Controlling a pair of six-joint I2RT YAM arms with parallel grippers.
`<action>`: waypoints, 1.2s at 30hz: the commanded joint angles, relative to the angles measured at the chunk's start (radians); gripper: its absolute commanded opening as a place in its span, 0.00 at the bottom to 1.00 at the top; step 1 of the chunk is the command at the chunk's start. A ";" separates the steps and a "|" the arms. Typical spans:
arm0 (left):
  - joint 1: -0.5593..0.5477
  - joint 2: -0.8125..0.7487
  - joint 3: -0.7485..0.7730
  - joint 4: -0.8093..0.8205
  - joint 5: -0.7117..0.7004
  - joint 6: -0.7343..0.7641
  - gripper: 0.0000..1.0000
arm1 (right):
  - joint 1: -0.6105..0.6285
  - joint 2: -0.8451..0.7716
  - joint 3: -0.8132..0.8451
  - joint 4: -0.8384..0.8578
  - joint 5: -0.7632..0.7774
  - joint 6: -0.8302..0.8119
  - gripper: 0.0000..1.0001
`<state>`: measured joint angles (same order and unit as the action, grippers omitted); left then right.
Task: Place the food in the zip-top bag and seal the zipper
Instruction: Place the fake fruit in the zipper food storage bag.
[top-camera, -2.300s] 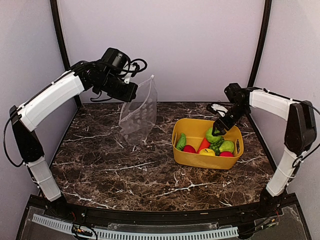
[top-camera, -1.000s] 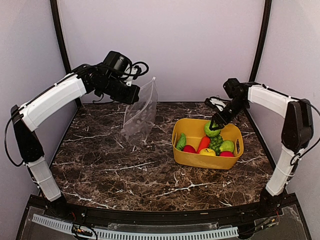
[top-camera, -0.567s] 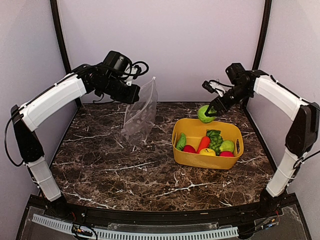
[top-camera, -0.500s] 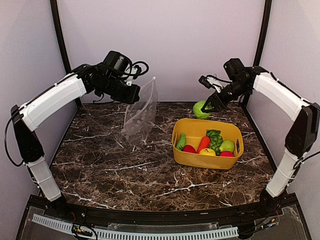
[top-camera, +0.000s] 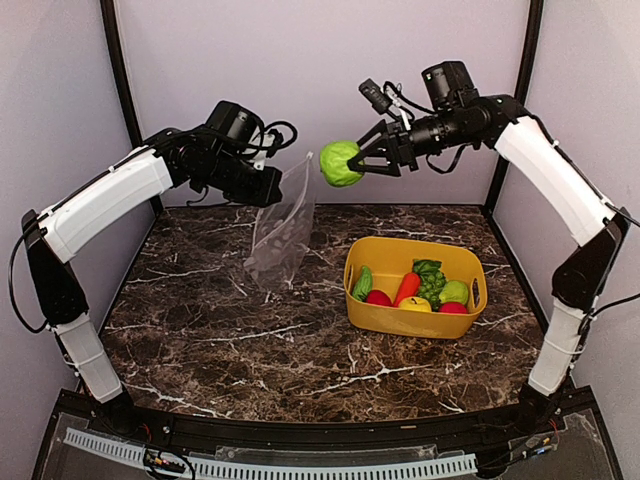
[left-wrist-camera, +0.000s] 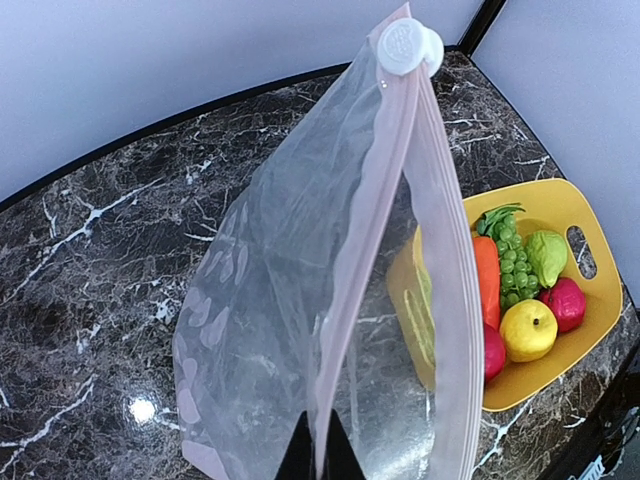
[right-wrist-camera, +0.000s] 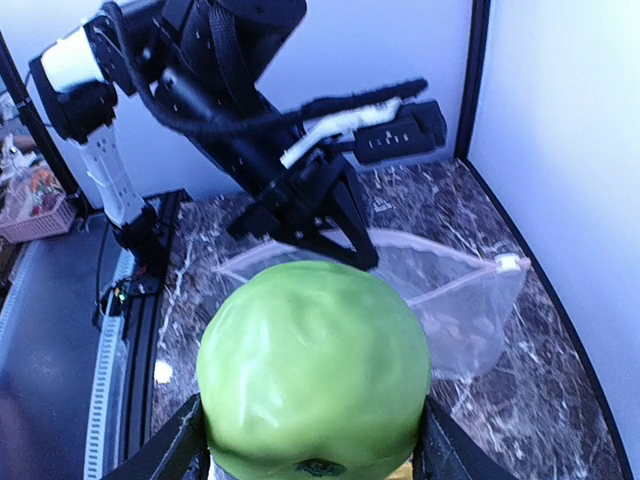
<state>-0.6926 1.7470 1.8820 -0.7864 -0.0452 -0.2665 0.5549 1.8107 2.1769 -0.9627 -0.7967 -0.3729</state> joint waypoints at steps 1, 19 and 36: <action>0.004 -0.015 0.005 0.014 0.028 -0.037 0.01 | 0.007 0.035 -0.011 0.221 -0.174 0.168 0.57; 0.004 -0.072 -0.077 0.159 0.159 -0.145 0.01 | 0.060 0.184 -0.083 0.543 -0.285 0.523 0.56; 0.004 -0.133 -0.152 0.234 0.118 -0.175 0.01 | 0.063 0.143 -0.216 0.422 0.042 0.434 0.54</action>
<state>-0.6853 1.6676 1.7321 -0.6010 0.0666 -0.4313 0.6167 1.9842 1.9724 -0.4816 -0.8967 0.0994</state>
